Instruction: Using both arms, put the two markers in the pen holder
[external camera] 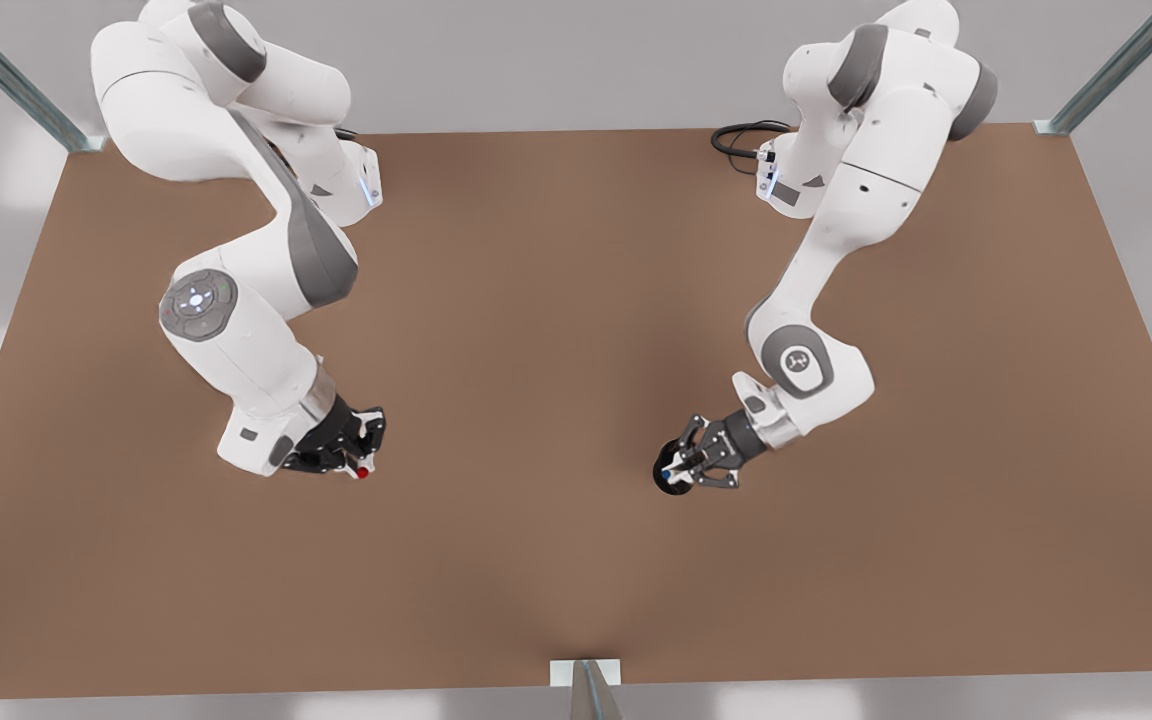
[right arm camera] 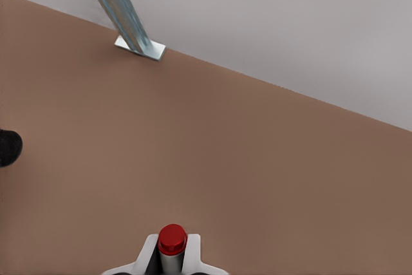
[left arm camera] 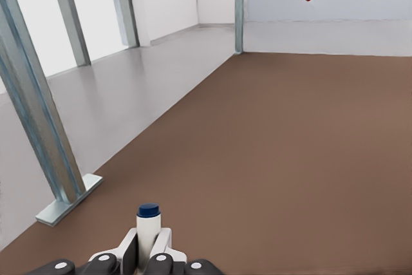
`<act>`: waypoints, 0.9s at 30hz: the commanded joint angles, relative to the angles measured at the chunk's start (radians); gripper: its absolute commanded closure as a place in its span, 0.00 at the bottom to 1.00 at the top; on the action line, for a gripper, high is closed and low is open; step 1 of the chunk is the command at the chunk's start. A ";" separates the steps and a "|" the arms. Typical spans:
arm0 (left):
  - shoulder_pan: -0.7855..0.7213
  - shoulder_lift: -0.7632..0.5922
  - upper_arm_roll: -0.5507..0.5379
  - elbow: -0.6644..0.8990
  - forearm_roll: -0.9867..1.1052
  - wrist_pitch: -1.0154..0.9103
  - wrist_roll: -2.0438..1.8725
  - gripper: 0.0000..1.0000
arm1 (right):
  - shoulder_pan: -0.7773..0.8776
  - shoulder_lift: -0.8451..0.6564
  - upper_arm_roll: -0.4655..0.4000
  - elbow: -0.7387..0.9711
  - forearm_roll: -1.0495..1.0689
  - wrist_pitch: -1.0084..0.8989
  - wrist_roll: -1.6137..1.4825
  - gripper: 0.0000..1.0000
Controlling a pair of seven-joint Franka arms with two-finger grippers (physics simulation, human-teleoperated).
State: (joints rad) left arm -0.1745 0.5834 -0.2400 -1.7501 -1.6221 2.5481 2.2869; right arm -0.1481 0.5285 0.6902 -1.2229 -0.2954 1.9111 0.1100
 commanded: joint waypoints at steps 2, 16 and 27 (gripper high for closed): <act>0.006 0.022 0.001 -0.005 -0.008 -0.002 0.621 0.78 | 0.045 0.021 -0.005 0.006 -0.018 0.110 0.416 0.79; 0.288 -0.295 0.050 0.001 1.180 -0.474 -0.849 0.00 | 0.257 0.163 -0.018 -0.059 -0.079 0.822 0.445 0.79; 0.048 -0.381 0.261 0.388 1.570 -1.034 -2.456 0.00 | 0.711 0.307 -0.419 0.115 -0.076 0.988 0.614 0.79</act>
State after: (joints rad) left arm -0.0816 0.2062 -0.0306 -1.3698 -0.1000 1.6651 1.3603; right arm 0.5506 0.8308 0.2848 -1.1149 -0.3642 2.8181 0.4745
